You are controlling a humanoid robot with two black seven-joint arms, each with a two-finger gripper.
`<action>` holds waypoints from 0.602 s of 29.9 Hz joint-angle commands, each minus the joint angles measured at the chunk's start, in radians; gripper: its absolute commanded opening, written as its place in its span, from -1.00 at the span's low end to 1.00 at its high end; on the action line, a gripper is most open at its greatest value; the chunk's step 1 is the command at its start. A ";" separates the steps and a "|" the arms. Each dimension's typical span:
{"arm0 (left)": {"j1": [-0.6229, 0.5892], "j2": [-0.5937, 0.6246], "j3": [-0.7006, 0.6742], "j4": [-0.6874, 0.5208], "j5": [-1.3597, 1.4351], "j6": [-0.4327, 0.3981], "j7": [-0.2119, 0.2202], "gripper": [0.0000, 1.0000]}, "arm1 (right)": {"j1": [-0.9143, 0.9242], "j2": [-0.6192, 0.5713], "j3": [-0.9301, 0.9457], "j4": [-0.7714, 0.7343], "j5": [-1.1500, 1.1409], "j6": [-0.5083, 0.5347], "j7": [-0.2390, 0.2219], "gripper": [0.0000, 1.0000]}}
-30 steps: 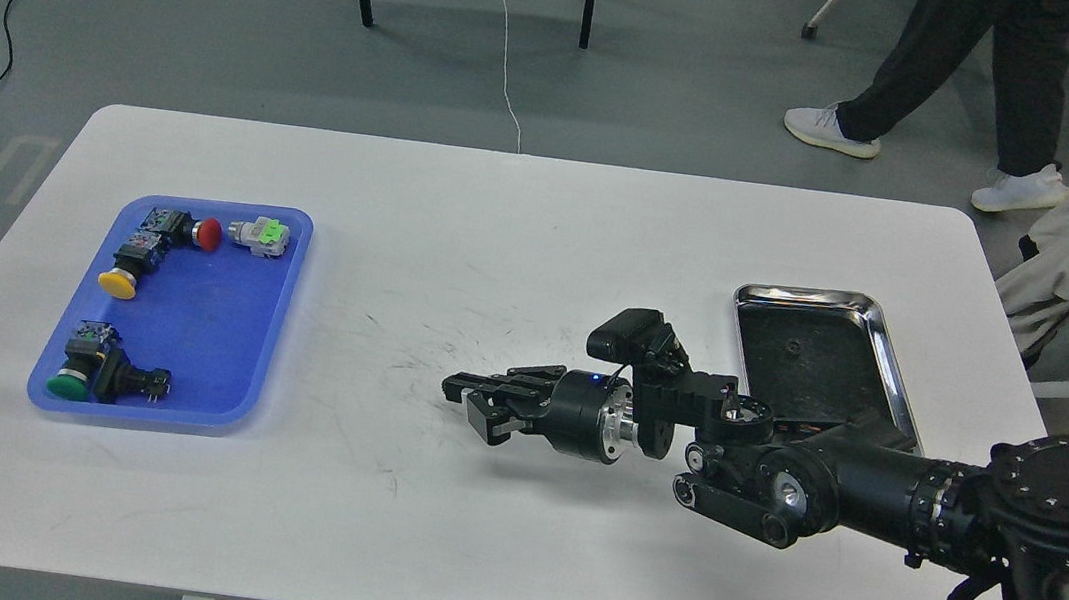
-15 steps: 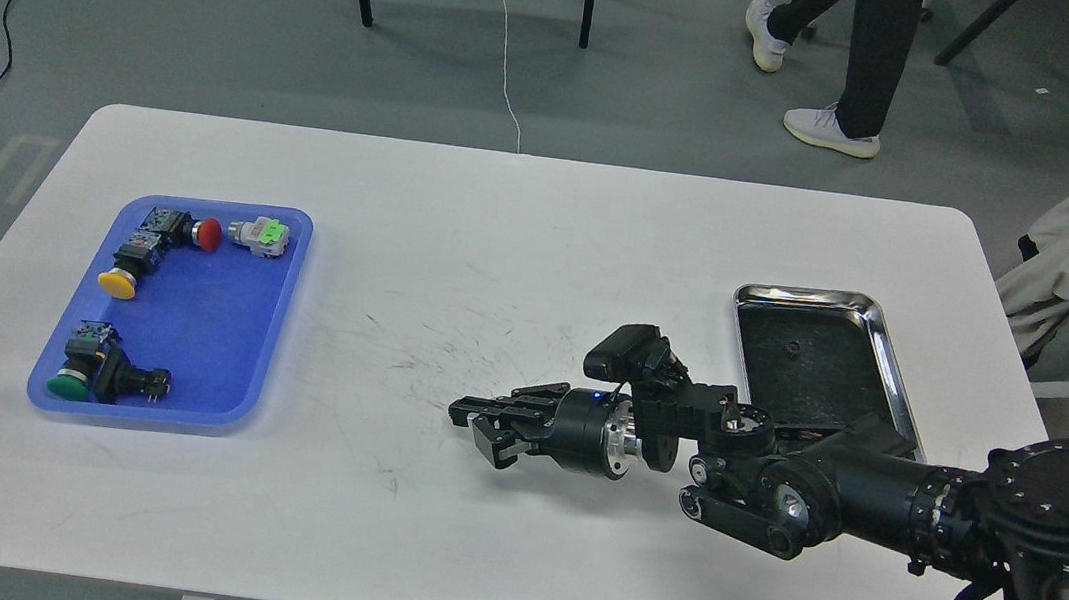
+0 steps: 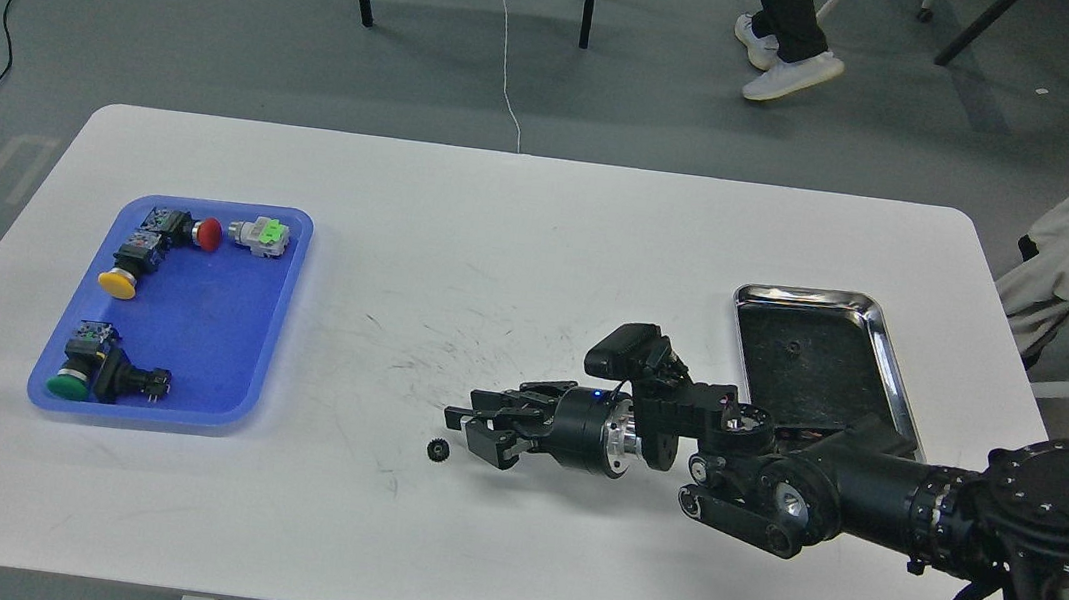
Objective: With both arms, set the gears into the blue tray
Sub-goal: 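Raise the right arm away and swing the left gripper over the blue tray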
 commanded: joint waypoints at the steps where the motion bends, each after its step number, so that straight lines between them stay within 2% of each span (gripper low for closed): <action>1: 0.001 0.001 0.003 -0.006 0.001 0.013 0.003 0.97 | 0.020 0.000 0.131 -0.010 0.081 0.013 0.000 0.40; 6: -0.006 0.000 0.070 -0.009 0.026 0.072 -0.002 0.97 | 0.114 0.000 0.225 -0.057 0.237 0.020 0.000 0.44; 10: -0.008 0.006 0.075 -0.069 0.135 0.133 -0.008 0.97 | 0.169 0.000 0.259 -0.077 0.355 0.019 0.000 0.47; 18: -0.002 0.006 0.113 -0.201 0.245 0.127 -0.023 0.97 | 0.224 0.000 0.397 -0.089 0.523 0.005 0.000 0.48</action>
